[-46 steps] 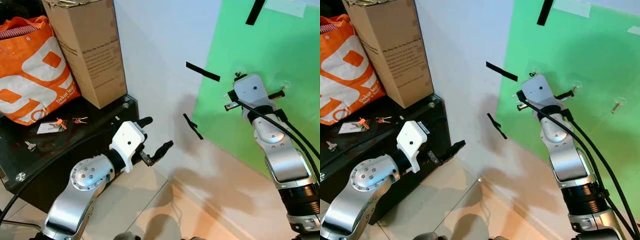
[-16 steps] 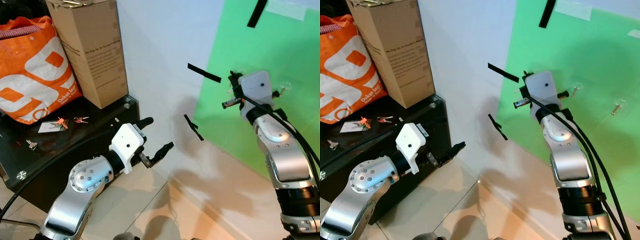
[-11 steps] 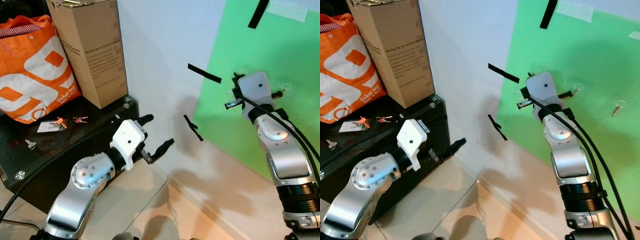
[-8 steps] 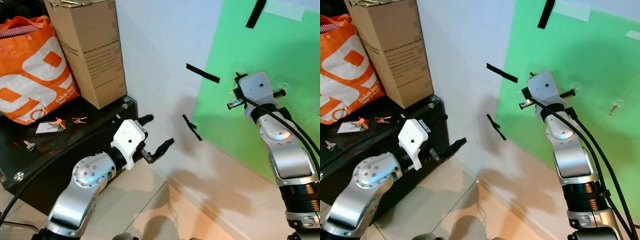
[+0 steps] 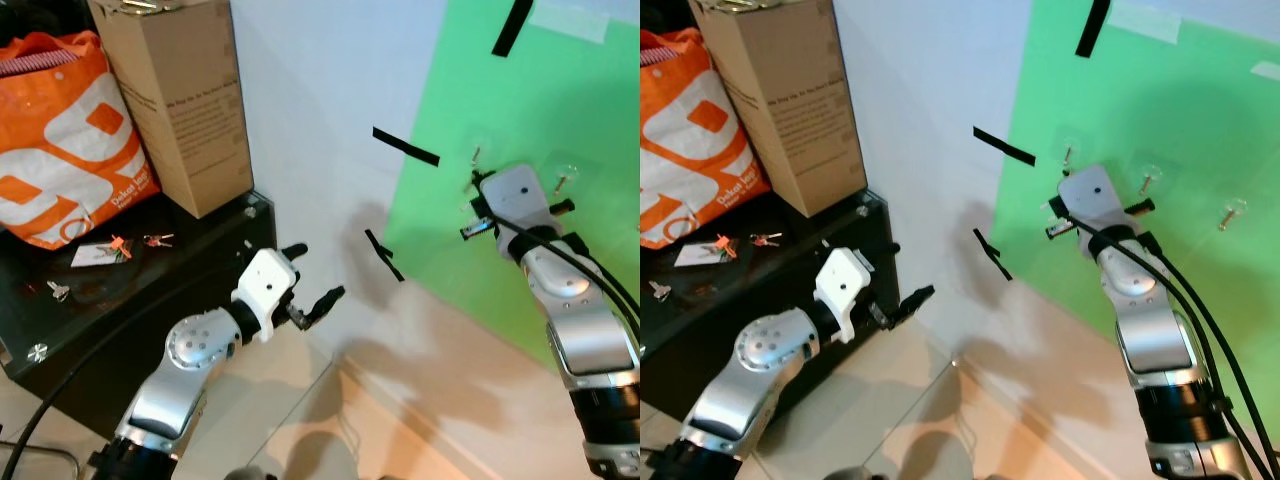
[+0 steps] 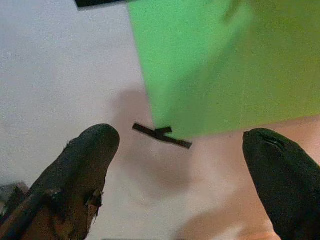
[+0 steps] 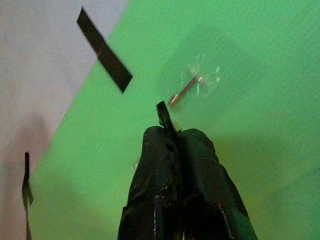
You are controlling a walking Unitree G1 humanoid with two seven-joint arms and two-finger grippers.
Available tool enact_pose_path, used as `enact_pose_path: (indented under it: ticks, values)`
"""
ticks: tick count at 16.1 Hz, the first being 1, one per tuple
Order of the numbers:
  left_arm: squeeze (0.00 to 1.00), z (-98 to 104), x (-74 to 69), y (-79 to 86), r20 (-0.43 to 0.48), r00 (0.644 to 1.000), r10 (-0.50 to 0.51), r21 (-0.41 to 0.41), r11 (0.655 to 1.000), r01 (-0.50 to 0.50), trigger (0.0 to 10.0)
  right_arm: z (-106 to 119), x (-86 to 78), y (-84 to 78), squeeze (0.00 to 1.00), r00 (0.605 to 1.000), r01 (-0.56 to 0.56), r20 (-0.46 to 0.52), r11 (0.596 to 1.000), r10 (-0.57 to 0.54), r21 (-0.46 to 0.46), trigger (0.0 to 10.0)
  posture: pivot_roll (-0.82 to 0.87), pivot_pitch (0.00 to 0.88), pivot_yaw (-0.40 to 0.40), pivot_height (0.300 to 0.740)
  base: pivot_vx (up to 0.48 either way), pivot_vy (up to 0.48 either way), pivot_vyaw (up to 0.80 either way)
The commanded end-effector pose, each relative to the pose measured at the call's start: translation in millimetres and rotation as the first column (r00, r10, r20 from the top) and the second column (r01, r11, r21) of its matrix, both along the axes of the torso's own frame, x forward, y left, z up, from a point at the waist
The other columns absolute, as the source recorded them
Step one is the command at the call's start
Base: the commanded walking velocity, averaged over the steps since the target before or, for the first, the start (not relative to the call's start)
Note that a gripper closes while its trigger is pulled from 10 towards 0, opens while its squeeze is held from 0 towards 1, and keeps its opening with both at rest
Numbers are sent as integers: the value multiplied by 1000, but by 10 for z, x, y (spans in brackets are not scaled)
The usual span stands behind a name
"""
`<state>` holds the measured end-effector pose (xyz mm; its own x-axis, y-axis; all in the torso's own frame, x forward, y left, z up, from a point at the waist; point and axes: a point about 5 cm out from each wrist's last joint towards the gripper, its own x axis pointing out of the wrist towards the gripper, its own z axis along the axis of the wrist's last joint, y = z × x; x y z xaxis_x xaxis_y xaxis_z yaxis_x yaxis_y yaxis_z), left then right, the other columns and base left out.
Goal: Hang keys on a hook
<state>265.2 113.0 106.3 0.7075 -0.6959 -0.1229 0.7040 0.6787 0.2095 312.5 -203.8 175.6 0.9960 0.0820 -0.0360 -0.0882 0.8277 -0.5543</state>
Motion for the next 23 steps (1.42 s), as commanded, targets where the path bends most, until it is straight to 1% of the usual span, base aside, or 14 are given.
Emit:
enact_pose_path:
  ticks: [1,4,5,7,8,10,12,13,14,15,16,17,19,23]
  values:
    - [0,-40,31,10,5,1000,-3,18,1000,3,10000,9,0,16,0,1000,-1,-3,1000,1,-8,10000,-17,0,-38,740,0,0,0]
    - [0,-384,47,-59,-37,999,11,42,999,-9,10000,-17,-11,-11,0,1000,18,-9,1000,-18,1,10000,-13,2,-40,740,0,0,0]
    - [0,-582,52,-229,-66,998,16,57,998,-13,10000,9,-19,-11,0,1000,11,5,999,-12,45,10000,-13,3,-39,740,0,0,0]
    - [0,-690,47,-433,-79,997,13,67,998,-8,10000,43,-21,-14,0,1000,16,24,997,-18,78,10000,-14,3,-38,740,0,0,0]
    - [0,-736,32,-681,-88,996,6,71,997,1,10000,72,-18,-23,0,999,26,41,996,-30,87,10000,-14,3,-37,740,0,0,0]
    - [0,-629,52,-1205,-70,996,60,-18,998,-62,10000,132,-14,-50,0,995,47,80,995,-54,85,10000,-17,0,-36,740,0,0,0]
    - [0,-471,148,-1445,-61,985,160,-78,983,-165,10000,136,-29,-81,0,995,54,81,995,-61,86,10000,-17,0,-35,740,0,0,0]
    - [0,-460,172,-1444,-53,984,171,-66,982,-174,10000,134,-36,-92,0,995,58,81,994,-65,88,10000,-19,0,-34,740,0,0,0]
    - [0,-161,390,-897,43,970,241,-124,964,-234,10000,124,-51,-114,0,994,66,80,994,-73,86,10000,-20,0,-29,740,0,0,0]
    - [0,407,354,114,222,934,280,-111,959,-261,10000,109,-67,-155,0,993,83,78,993,-89,87,10000,-18,0,-27,740,0,0,0]
    - [0,600,280,338,281,922,265,-91,964,-249,10000,102,-71,-165,0,993,87,77,992,-94,87,10000,-17,0,-27,740,0,0,0]
    - [0,807,190,541,283,943,173,-99,984,-151,10000,85,-74,-179,0,992,97,74,992,-103,86,10000,-18,0,-28,740,0,0,0]
    - [0,920,62,675,241,971,0,-93,995,23,10000,106,-49,-149,0,993,78,80,994,-85,81,10000,-16,0,-30,740,0,0,0]
    - [0,903,-1,809,97,992,-78,44,996,74,10000,142,-13,-46,0,995,22,94,997,-28,72,10000,-15,0,-32,740,0,0,0]
